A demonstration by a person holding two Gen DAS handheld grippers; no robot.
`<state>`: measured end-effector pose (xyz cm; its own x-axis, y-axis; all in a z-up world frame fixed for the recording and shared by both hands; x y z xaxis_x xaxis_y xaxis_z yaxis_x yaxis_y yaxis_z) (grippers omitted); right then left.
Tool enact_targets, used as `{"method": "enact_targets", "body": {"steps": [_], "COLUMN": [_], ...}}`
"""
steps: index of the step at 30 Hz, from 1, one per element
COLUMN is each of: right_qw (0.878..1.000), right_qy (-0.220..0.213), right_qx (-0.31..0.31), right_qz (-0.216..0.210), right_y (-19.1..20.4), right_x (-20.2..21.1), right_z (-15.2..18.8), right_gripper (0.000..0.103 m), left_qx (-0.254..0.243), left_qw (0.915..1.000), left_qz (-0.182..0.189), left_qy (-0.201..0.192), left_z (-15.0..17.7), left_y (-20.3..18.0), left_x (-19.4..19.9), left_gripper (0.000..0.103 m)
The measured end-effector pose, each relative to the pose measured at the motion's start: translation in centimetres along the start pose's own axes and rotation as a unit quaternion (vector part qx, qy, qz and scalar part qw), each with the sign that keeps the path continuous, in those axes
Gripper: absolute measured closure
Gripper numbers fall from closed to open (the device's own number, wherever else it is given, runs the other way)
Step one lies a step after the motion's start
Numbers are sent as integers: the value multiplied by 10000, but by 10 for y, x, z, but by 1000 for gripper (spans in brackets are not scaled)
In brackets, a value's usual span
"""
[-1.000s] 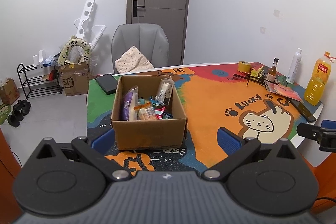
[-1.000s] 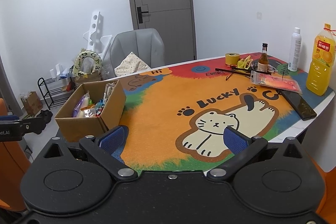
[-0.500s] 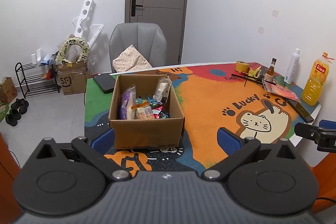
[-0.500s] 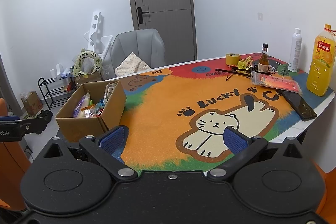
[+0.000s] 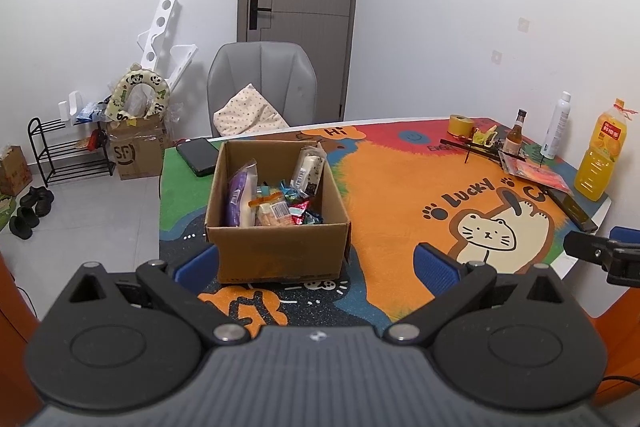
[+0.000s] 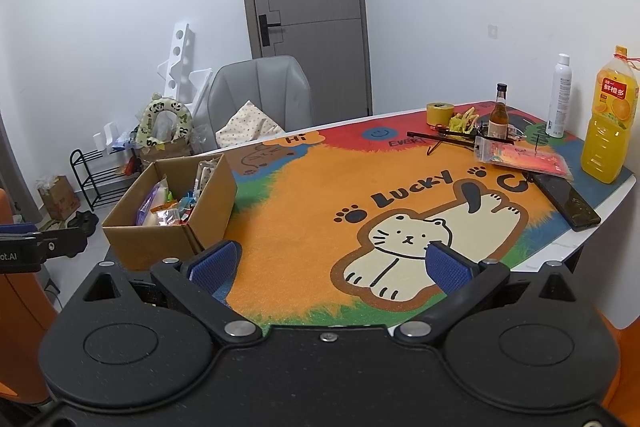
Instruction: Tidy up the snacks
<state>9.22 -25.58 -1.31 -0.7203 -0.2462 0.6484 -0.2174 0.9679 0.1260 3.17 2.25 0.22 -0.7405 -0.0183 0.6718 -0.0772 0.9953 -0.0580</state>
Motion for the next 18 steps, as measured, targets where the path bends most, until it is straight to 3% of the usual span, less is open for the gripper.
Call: {"method": "enact_targets", "body": {"steps": [18], "right_qw": [10000], "right_qy": [12], "right_qx": [2], "right_qz": [-6], "right_y": [0], "right_x": [0], "right_z": [-1], "right_gripper": [0], "left_qx": [-59], "left_qw": [9999], "left_qz": [97], "left_qy": [9], "left_z": [0], "left_y": [-1], "left_x": [-4], "left_gripper": [0]}}
Point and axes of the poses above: each gripper's, at about its wrist camera, not at the fingertips, and x roughly against the way its jaws point, y to its left, z to its underside, the point moved 3 cm from there along -x, roughly the way its jaws point, and after that the axes turned 10 degrees about y, right-handed, at the moved point
